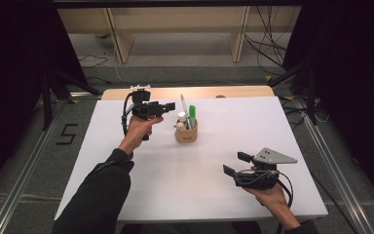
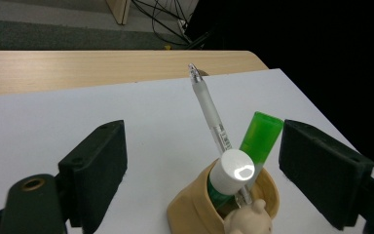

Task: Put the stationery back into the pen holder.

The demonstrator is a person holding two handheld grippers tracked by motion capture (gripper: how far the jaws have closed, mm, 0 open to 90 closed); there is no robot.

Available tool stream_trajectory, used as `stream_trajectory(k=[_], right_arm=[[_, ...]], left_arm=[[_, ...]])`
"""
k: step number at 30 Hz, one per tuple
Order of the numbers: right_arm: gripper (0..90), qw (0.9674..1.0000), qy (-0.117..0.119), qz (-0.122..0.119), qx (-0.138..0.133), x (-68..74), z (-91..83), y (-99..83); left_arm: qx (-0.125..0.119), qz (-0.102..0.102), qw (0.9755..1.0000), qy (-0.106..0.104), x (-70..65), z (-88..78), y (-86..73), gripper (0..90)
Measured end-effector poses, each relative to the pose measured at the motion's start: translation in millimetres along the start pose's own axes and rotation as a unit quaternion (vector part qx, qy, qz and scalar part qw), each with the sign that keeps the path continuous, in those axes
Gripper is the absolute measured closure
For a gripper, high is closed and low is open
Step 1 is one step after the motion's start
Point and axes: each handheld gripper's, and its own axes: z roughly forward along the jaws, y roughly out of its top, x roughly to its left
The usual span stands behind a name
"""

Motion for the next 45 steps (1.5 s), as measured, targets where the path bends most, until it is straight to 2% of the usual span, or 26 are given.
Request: stream_trajectory(k=[5, 10, 15, 19, 24, 32, 37, 45], right_arm=[[25.7, 1.0, 0.002, 0.004, 0.002, -1.1, -1.0, -2.8], [25.8, 1.0, 0.005, 0.004, 0.004, -0.7, -0.2, -3.1], [25.9, 0.9999, 0.007, 0.0, 0.008, -0.3, 1.2, -3.9], [25.9, 1.0, 0.007, -0.001, 0.007, -0.6, 0.6, -3.6], [26.1, 0.9999, 0.008, -0.002, 0.008, 0.8, 0.8, -3.5], [26.3, 0.9999, 0.009, -0.006, 0.009, 1.2, 2.0, -4.0], [26.3, 0.9999, 0.009, -0.008, 0.01, 2.2, 2.0, -4.0], [26.5, 0.9998, 0.009, -0.011, 0.01, 2.4, 2.3, -3.9]], left_arm=[[0.011, -0.013, 0.9998, 0.006, 2.7, 17.7, 4.9, 18.9], [0.023, -0.018, 0.9995, 0.012, 3.6, 33.7, 11.3, 21.1], [0.029, -0.023, 0.9993, 0.009, 1.2, 43.3, 15.0, 23.4], [0.036, -0.016, 0.9992, 0.009, -3.3, 51.4, 14.8, 25.8], [0.045, -0.022, 0.9987, 0.008, -5.6, 60.7, 14.3, 30.8], [0.053, -0.034, 0.998, 0.005, -7.4, 69.9, 14.1, 41.7], [0.058, -0.031, 0.9979, 0.004, -9.2, 72.3, 12.8, 48.3], [0.071, -0.039, 0.9967, 0.001, -10.5, 76.6, 11.1, 59.8]])
